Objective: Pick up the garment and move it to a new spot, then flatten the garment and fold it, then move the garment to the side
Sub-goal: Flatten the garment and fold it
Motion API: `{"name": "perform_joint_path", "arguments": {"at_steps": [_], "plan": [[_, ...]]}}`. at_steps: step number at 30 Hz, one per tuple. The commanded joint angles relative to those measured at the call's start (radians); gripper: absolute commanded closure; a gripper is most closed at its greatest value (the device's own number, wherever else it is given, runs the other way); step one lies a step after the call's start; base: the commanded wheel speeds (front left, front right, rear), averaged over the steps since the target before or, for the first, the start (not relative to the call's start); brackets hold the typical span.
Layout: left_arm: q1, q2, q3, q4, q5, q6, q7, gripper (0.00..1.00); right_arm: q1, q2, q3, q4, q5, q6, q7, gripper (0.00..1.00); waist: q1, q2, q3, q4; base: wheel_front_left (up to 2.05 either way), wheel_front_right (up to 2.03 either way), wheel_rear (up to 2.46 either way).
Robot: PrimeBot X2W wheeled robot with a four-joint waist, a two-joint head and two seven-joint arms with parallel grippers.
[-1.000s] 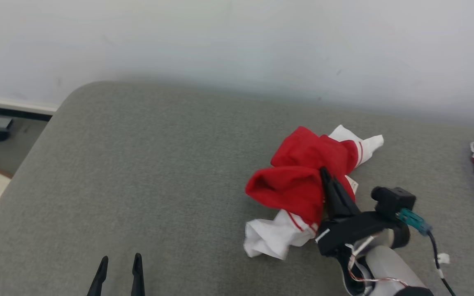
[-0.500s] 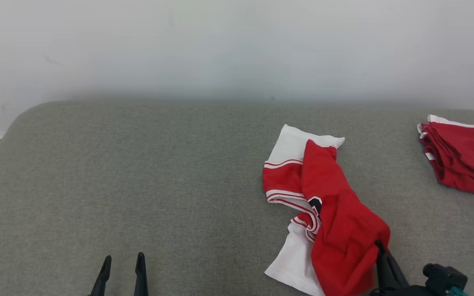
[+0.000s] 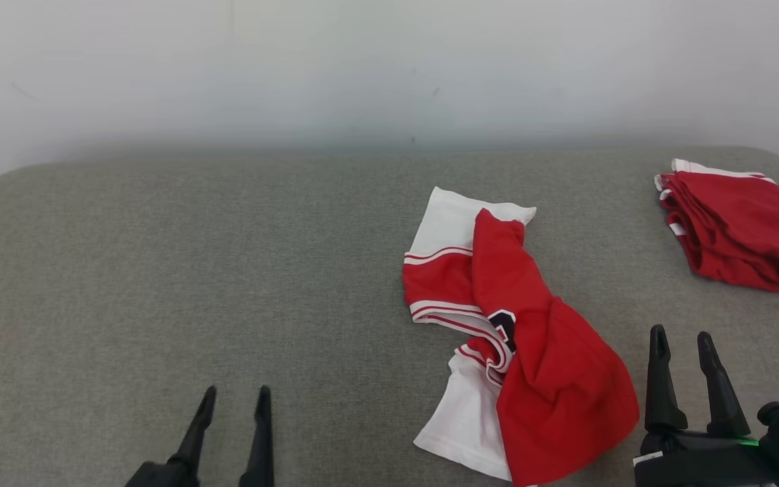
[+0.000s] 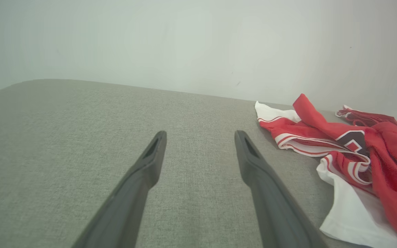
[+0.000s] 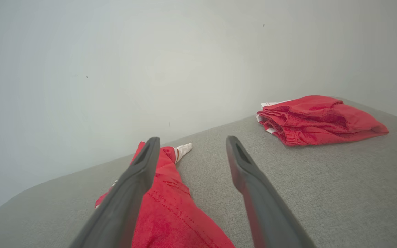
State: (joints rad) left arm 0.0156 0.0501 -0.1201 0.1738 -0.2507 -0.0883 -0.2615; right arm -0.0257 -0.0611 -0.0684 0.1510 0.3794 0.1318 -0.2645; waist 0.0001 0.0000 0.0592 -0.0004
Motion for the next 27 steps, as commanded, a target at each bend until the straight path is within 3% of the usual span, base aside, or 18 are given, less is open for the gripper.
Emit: {"name": "perform_joint_path", "arguments": {"at_steps": [1,9,16,27], "plan": [[-0.025,0.0,-0.013,0.003,0.008,-0.008,-0.003,0.0,0.01,0.007,0.005,-0.025,-0.013,-0.002,-0.002,0.0,-0.0001,0.0,0.008,-0.015,0.0,0.0,0.0],[-0.141,0.001,-0.13,0.1,0.045,-0.035,-0.002,0.0,0.049,0.011,0.055,-0.119,-0.054,-0.002,-0.002,0.0,-0.0001,0.0,0.046,-0.088,0.0,0.0,0.0],[-0.271,0.004,-0.234,0.259,0.063,-0.041,-0.002,0.0,0.065,0.011,0.112,-0.102,-0.052,-0.002,-0.002,0.0,-0.0001,0.0,0.082,-0.176,0.0,0.0,0.0],[-0.444,0.037,-0.385,0.502,-0.019,-0.042,-0.002,0.0,0.034,0.011,0.159,-0.078,-0.021,-0.002,-0.002,0.0,-0.0001,0.0,0.126,-0.276,0.0,0.0,0.0]]}}
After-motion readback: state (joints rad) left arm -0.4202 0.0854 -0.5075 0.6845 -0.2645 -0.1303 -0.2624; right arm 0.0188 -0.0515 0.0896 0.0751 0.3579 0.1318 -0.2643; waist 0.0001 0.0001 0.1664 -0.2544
